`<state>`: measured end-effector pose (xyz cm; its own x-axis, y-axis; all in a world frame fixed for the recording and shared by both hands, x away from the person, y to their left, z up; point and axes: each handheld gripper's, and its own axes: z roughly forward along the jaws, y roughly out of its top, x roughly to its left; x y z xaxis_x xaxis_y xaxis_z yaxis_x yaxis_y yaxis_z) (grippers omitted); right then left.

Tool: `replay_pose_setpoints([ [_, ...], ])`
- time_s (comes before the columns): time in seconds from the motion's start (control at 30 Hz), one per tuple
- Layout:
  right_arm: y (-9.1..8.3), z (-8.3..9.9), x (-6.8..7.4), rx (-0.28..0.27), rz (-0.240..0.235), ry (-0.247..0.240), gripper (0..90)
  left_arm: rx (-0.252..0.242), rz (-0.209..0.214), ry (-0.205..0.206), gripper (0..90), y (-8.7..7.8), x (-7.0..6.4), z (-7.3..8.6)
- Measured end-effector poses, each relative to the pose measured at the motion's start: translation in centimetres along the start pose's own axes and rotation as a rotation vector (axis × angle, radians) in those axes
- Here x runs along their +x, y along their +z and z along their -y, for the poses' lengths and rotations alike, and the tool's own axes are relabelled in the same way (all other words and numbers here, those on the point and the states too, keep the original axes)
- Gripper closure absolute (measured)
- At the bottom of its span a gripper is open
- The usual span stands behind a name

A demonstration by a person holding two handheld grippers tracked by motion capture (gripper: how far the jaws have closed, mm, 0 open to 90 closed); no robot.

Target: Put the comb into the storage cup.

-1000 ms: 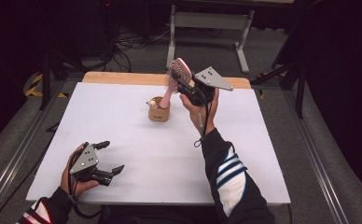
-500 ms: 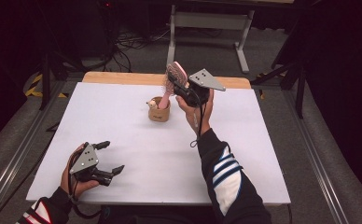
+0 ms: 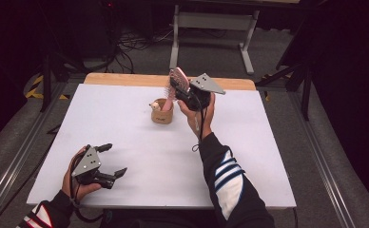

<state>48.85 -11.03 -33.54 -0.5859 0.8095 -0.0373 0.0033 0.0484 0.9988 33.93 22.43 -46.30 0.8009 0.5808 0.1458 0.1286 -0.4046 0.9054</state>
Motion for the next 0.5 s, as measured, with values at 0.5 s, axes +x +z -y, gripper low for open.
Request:
replay_pose_setpoints([
  [0.5, 0.8, 1.5, 0.2, 0.043, -0.004, 0.013, 64.0, -0.001, 0.001, 0.001, 5.1, 0.0, 0.0, 0.0],
])
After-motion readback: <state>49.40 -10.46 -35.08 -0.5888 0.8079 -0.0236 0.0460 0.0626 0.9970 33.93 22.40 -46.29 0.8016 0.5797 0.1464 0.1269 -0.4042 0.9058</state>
